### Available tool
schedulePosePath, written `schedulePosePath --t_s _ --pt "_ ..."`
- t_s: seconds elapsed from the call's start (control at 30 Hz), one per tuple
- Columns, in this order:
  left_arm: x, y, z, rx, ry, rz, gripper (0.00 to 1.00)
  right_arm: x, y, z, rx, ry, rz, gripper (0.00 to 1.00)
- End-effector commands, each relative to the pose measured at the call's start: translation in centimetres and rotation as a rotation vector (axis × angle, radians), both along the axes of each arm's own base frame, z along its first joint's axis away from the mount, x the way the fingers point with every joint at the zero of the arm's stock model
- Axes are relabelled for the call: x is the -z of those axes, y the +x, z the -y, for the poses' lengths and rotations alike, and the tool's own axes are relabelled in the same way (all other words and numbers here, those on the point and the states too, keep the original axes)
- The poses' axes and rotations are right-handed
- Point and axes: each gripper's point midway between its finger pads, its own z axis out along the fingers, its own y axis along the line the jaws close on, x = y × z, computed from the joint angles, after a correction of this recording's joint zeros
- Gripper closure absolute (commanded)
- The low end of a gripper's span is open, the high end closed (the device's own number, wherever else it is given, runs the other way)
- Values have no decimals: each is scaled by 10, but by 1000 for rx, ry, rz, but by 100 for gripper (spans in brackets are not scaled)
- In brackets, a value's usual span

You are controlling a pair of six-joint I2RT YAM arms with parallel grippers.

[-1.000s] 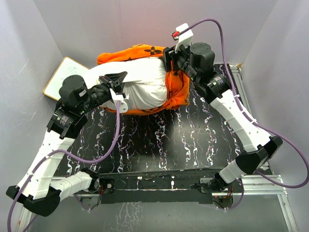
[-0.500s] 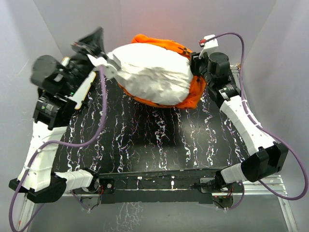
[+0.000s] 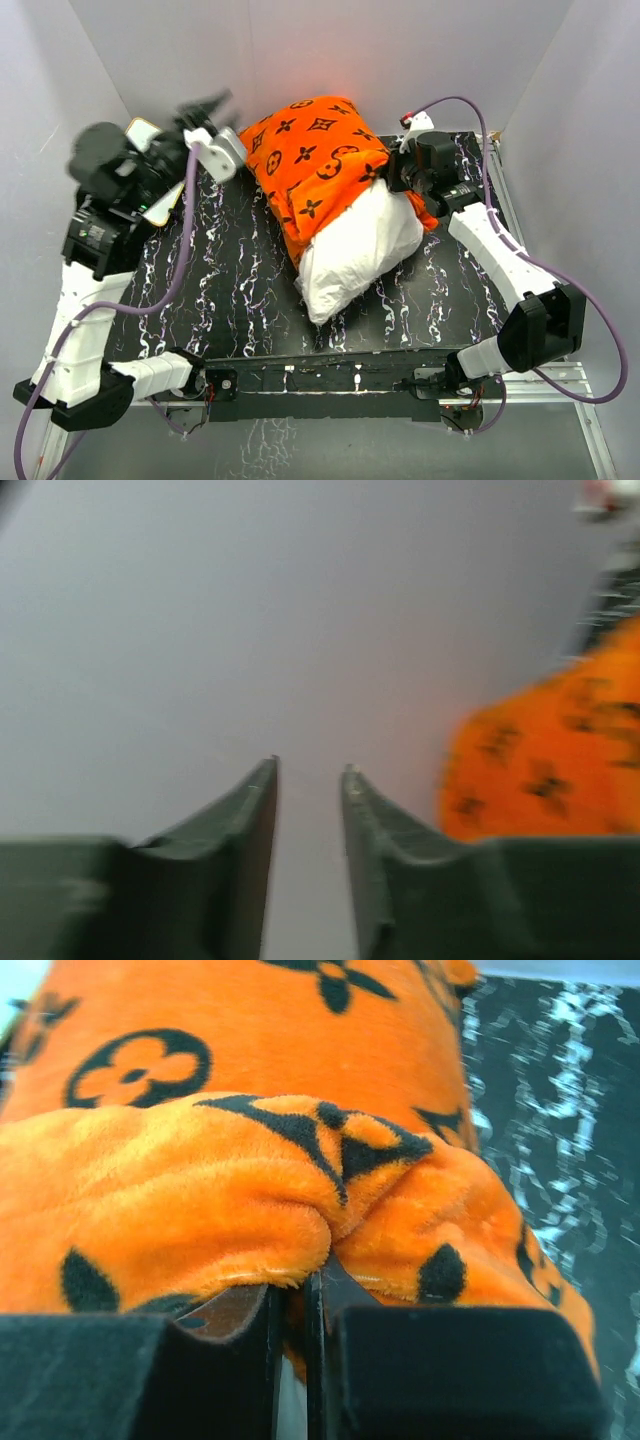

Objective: Remove the pillowcase from the pillow
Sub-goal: Remove the pillow from the pillowcase.

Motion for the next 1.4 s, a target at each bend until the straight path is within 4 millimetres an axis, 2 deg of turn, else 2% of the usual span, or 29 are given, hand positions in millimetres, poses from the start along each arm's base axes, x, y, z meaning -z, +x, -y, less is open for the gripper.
schedulePosePath --t_s 0.0,0.07,0.1,0.27,0.33,0.47,0.57,0.63,0.67,0.8,1.0,1.2,1.3,1.33,1.37 --pt "139 -25 53 326 144 -390 50 -109 -25 -101 -296 312 193 92" --pt "169 -31 61 365 164 -462 36 -122 -37 -125 -365 330 205 92" --pt "179 -33 63 372 162 -480 32 -131 -42 -134 -393 342 216 92" --pt "196 -45 73 401 123 -563 29 -178 -63 -176 -503 391 280 92" --pt "209 -52 76 409 134 -622 21 -192 -70 -198 -550 389 293 92" --pt "251 -79 77 455 257 -671 4 -198 -78 -242 -623 387 286 92" --pt "283 -99 69 491 396 -602 3 -192 -81 -263 -650 385 271 92" --pt "303 -104 59 482 490 -547 3 -195 -85 -269 -660 390 275 92" --pt "314 -104 53 462 525 -532 3 -183 -81 -277 -662 381 255 92" --pt "328 -82 38 319 557 -476 3 -181 -82 -285 -664 375 258 92" --pt "361 -77 25 248 590 -516 3 -186 -80 -289 -659 374 268 92" --pt "387 -54 17 135 617 -499 3 -187 -83 -296 -667 363 267 92" --pt "397 -41 7 47 652 -475 12 -189 -83 -293 -655 353 275 92" --pt "396 -33 4 6 654 -447 19 -188 -82 -292 -650 346 278 92" --pt "396 -27 0 -32 653 -433 30 -189 -81 -291 -643 339 283 92"
